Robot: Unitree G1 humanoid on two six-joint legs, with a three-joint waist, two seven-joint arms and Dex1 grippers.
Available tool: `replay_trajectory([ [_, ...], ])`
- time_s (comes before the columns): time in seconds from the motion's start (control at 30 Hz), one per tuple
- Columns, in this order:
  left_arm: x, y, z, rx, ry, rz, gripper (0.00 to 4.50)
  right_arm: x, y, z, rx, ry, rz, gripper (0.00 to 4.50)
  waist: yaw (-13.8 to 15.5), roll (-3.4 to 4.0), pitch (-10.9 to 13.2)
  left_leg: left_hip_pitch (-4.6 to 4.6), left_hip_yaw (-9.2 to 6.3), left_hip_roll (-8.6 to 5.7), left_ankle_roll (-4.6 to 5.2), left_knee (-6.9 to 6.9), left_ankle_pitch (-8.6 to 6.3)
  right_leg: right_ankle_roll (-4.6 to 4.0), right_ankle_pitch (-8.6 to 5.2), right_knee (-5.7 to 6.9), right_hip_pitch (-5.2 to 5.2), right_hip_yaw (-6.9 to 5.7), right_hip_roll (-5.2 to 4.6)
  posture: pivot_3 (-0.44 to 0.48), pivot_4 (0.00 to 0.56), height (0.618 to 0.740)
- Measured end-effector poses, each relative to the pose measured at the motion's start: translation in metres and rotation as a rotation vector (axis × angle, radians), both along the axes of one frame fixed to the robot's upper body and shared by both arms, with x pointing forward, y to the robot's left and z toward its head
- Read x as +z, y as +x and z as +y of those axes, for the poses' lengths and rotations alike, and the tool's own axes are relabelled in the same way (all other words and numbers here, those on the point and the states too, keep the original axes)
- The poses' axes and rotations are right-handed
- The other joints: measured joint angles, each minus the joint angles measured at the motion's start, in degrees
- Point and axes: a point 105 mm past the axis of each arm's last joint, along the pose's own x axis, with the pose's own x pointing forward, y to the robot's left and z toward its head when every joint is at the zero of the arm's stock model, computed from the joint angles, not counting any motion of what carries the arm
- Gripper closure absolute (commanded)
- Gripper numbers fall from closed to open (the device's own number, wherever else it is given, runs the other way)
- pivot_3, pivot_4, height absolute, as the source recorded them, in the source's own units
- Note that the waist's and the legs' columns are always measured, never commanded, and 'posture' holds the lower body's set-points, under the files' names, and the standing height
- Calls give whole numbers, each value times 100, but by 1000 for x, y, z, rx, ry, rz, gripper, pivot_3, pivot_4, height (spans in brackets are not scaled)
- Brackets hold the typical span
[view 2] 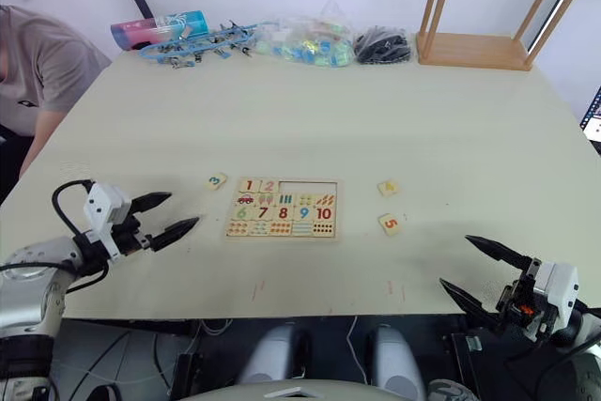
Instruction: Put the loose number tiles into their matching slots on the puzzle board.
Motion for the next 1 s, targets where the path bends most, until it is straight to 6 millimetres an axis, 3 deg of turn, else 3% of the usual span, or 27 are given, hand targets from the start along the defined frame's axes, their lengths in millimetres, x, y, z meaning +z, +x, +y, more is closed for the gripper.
replay_trajectory([
  [0.63, 0, 49, -25, 36, 95, 117, 30, 11, 5, 9, 89, 9, -33, 0, 6, -1, 1, -1, -2, -21, 0, 0, 1, 7, 4, 1, 0, 1, 4, 0, 150, 737],
  [1.0, 0, 54, -27, 74, 90, 154, 30, 13, 6, 9, 89, 7, -42, 0, 7, 3, -2, 1, -3, -21, 0, 0, 1, 7, 4, 4, 1, 2, 4, 0, 150, 737],
])
